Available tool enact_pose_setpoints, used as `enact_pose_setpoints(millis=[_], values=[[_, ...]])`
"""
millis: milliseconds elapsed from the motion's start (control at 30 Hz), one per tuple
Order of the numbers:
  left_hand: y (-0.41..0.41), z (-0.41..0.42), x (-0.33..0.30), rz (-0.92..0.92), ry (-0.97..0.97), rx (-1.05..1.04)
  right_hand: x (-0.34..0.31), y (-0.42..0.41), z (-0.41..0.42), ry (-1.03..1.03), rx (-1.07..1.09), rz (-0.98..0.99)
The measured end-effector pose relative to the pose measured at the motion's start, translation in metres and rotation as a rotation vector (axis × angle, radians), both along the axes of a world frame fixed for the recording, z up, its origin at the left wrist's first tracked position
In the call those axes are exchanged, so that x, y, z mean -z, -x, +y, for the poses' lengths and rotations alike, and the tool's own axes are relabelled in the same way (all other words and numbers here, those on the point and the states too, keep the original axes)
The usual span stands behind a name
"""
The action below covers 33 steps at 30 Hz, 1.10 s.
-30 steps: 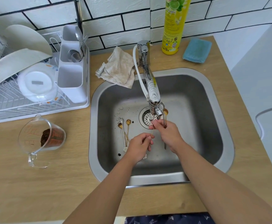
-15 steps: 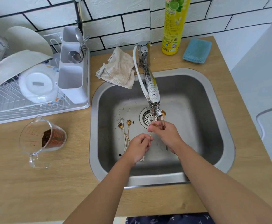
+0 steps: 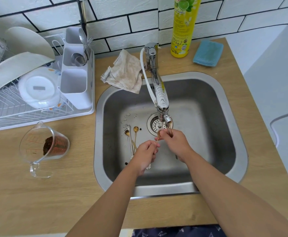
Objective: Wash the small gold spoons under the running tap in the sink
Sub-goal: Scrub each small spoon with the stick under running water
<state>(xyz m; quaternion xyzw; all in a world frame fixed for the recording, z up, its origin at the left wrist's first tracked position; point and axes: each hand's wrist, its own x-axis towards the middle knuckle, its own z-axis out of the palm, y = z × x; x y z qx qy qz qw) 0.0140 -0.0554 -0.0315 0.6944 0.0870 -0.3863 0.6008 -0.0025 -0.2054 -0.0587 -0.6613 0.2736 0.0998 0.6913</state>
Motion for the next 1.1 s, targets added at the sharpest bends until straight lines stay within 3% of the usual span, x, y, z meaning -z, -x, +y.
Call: enact_pose_setpoints(millis=[733, 867, 1000, 1100], values=[[0.0016, 0.0001, -0.0003, 0.027, -0.009, 0.023, 0.0008, 0.0, 0.0001, 0.038, 0.023, -0.019], [0.0, 0.0016, -0.0003, 0.043, -0.017, 0.003, -0.0001, 0.0006, -0.0004, -0.053, -0.037, -0.037], [-0.0005, 0.0023, -0.0022, 0.142, 0.079, -0.03, -0.004, 0.0003, -0.0006, -0.109, 0.0, -0.057], [-0.0051, 0.004, -0.0045, 0.331, 0.233, -0.101, -0.0065, -0.0019, -0.0031, -0.26, 0.028, 0.005]])
